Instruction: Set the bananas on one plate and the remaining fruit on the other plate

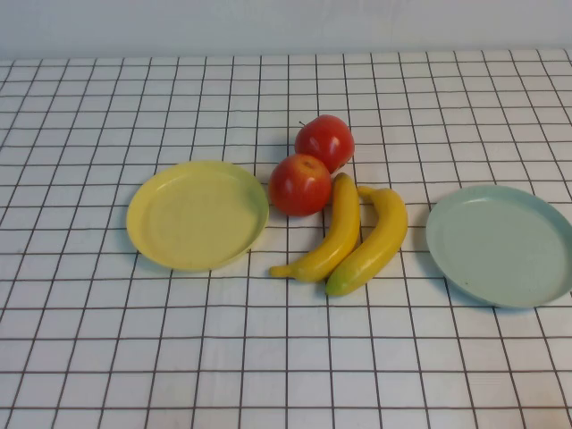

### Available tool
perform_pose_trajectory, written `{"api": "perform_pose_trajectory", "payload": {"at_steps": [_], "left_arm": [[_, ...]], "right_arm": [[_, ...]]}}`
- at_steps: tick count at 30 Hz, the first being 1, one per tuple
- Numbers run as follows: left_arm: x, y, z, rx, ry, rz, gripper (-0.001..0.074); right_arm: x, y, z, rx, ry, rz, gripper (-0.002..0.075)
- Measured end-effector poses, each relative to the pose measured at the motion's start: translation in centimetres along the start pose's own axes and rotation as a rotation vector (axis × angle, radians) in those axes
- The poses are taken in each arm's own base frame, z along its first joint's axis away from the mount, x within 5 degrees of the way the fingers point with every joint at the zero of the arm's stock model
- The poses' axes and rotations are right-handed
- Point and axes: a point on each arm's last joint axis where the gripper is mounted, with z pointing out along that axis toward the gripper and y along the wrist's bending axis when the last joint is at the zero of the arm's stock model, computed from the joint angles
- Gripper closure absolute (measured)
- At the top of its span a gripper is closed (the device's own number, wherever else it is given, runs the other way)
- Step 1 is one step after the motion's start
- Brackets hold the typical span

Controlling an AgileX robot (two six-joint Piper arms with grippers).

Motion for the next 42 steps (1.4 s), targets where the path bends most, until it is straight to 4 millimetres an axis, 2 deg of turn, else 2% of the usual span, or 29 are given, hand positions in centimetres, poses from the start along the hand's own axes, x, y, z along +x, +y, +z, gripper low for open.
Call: {"api": "perform_pose_trajectory", "payload": {"at_steps": [40,42], "left_arm": [[-0.02,0.03,0.00,-0.003,-0.002,0.009,0.0737],[-0.14,-0.07,0.00,0.008,-0.016,-0.049,0.0737]], "right_arm": [[0.00,0.00,0.00,0.000,0.000,0.000,0.0741],[0.00,0.00,0.00,0.000,0.000,0.000,0.0741]]}}
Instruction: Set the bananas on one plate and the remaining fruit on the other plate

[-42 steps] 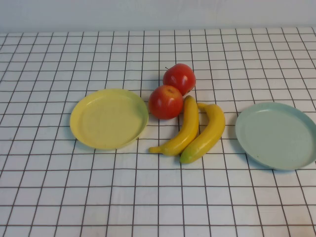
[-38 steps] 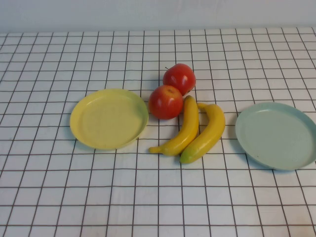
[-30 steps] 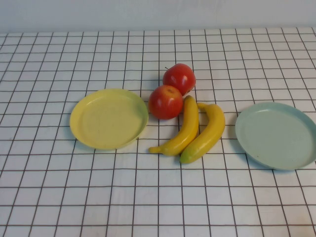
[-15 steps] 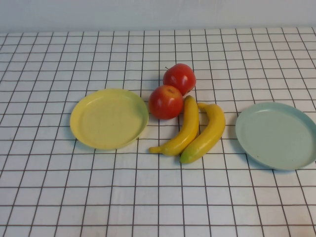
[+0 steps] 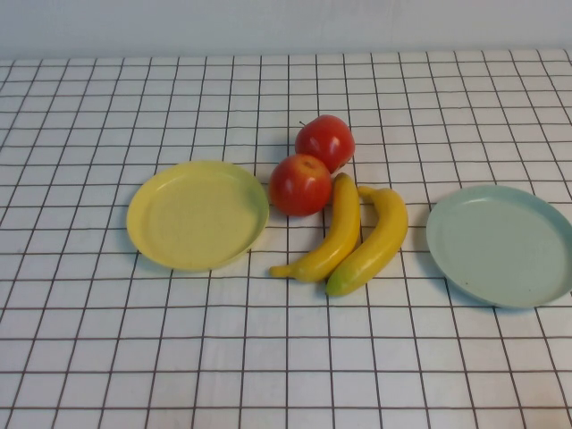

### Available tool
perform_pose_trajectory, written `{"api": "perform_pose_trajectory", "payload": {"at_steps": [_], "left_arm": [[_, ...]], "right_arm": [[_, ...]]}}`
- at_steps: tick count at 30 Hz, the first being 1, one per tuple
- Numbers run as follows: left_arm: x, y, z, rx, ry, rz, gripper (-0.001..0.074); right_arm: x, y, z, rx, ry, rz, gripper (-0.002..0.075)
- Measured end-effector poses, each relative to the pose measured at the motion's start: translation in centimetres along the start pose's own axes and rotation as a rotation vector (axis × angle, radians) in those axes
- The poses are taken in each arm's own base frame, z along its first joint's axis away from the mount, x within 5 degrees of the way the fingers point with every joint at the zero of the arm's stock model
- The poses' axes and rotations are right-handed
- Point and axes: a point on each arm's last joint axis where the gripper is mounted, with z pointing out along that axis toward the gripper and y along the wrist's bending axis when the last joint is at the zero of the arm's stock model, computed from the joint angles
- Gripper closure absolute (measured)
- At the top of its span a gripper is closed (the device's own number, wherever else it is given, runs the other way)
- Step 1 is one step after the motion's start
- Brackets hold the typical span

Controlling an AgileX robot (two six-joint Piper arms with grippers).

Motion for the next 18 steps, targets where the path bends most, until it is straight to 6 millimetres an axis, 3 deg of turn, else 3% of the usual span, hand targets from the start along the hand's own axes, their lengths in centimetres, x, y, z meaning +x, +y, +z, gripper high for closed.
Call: {"api": "perform_pose_trajectory", "payload": {"at_steps": [5,7,13,16,18], "left_arm": [[-1.2,-0.9,-0.1,0.143,-0.091,-0.658,0.0737],[-1.7,-1.0,-0.2,0.171,-0.134,-0.763,0.0737],[-2.7,-0.6,-0.4,0.188,-0.257,-0.789,0.0737],[-2.4,-0.8,-0.4,0.184,-0.218,-0.756,0.0737],[-2.7,-1.4,-0.7,0.188,-0.144,-0.625,0.0737]], "right_arm": [[0.0,0.0,0.0,0.000,0.000,0.000,0.0741],[0.0,0.0,0.0,0.000,0.000,0.000,0.0741],[0.0,0.0,0.0,0.000,0.000,0.000,0.0741],[0.0,0.0,0.0,0.000,0.000,0.000,0.0741],[0.0,0.0,0.0,0.000,0.000,0.000,0.0741]]}}
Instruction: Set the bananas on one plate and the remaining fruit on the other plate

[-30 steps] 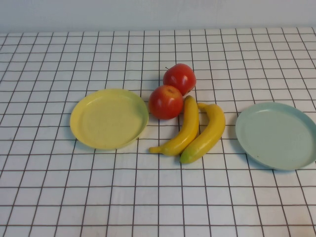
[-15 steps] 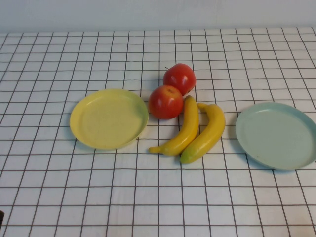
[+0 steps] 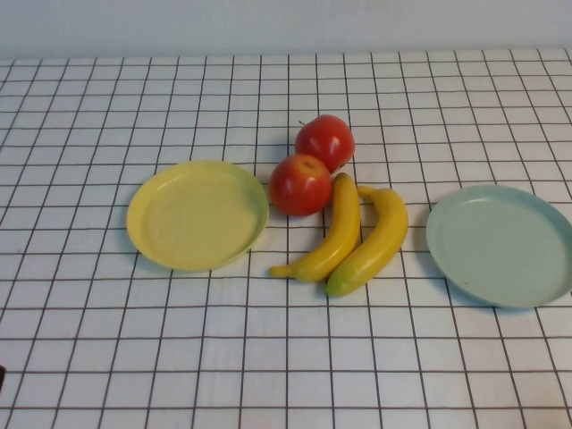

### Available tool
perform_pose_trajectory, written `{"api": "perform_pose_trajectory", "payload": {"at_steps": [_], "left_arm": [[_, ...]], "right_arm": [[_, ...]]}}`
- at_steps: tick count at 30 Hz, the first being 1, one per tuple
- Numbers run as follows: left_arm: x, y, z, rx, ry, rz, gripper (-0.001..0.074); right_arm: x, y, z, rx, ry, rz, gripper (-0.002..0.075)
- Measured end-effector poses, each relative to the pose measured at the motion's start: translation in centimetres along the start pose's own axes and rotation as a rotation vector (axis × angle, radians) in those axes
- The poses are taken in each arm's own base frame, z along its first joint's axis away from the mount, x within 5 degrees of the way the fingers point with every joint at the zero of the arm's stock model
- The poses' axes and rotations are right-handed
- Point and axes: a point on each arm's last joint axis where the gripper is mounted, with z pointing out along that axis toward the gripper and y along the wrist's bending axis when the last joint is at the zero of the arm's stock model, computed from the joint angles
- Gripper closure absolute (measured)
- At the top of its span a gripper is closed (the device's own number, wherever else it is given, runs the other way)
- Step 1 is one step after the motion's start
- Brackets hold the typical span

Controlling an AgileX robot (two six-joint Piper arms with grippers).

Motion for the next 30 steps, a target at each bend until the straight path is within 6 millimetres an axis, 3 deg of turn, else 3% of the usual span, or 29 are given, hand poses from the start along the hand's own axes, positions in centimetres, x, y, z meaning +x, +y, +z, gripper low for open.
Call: {"api": "perform_pose_trajectory", "payload": {"at_steps": [5,9,15,21,25,28,30], "left_arm": [[-2.0,-4.0,-1.5,0.059,0.126,0.368,0.0737],[-4.1,-7.1,-1.4,0.068,0.251,0.577,0.0736],[-6.6,-10.1,1.7,0.082,0.483,0.824,0.0737],[-8.5,-11.7,6.3,0.100,0.613,0.939,0.0711],[-7.3,-12.6,8.9,0.179,0.716,1.067,0.0505],[-5.4,-13.4,10.7,0.209,0.758,1.078,0.0244],[-4.2,-13.9,12.1,0.197,0.811,1.052,0.0136]], "right_arm": [[0.0,0.0,0.0,0.000,0.000,0.000,0.0741],[0.0,0.0,0.0,0.000,0.000,0.000,0.0741],[0.0,0.0,0.0,0.000,0.000,0.000,0.0741],[0.0,0.0,0.0,0.000,0.000,0.000,0.0741],[0.0,0.0,0.0,0.000,0.000,0.000,0.0741],[0.0,0.0,0.0,0.000,0.000,0.000,0.0741],[0.0,0.0,0.0,0.000,0.000,0.000,0.0741]]}}
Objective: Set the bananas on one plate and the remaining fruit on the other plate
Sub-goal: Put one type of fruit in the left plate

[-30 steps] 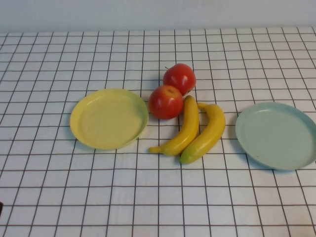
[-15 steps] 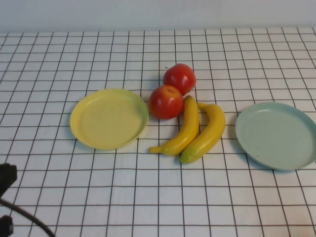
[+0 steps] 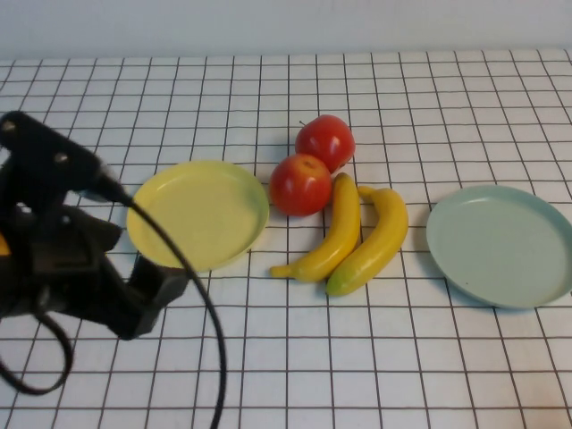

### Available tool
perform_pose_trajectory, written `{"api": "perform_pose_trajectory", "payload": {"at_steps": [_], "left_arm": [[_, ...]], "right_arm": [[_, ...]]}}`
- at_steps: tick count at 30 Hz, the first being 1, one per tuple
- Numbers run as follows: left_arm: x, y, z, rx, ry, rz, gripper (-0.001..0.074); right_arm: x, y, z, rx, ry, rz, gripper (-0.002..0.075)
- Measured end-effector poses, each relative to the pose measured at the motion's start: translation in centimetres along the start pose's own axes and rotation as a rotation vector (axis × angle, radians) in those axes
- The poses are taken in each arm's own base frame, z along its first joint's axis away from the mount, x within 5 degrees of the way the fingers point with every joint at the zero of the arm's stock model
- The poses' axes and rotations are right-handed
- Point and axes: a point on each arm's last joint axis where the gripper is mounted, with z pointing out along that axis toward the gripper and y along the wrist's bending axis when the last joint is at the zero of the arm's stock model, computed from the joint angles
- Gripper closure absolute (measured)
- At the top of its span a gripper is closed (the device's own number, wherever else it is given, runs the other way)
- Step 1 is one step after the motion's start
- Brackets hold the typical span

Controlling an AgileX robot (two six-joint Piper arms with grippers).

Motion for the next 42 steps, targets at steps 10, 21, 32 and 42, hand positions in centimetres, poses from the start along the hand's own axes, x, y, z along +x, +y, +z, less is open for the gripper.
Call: {"api": "perform_pose_trajectory", "payload": {"at_steps": [10,21,32,42], "left_arm": [[-7.3,-2.9,8.7,0.095,0.170,0.089,0.0067],[-13.4,-7.4,18.5,0.159,0.335,0.236,0.0067],[-15.3,-4.5,22.9,-0.028,0.347,0.208,0.0067],[-15.1,-0.9,24.6,-0.112,0.310,0.184,0.0067]], "right_arm": [[0.0,0.0,0.0,0.000,0.000,0.000,0.0741],[0.0,0.0,0.0,0.000,0.000,0.000,0.0741],[0.0,0.0,0.0,0.000,0.000,0.000,0.0741],[0.0,0.0,0.0,0.000,0.000,0.000,0.0741]]}}
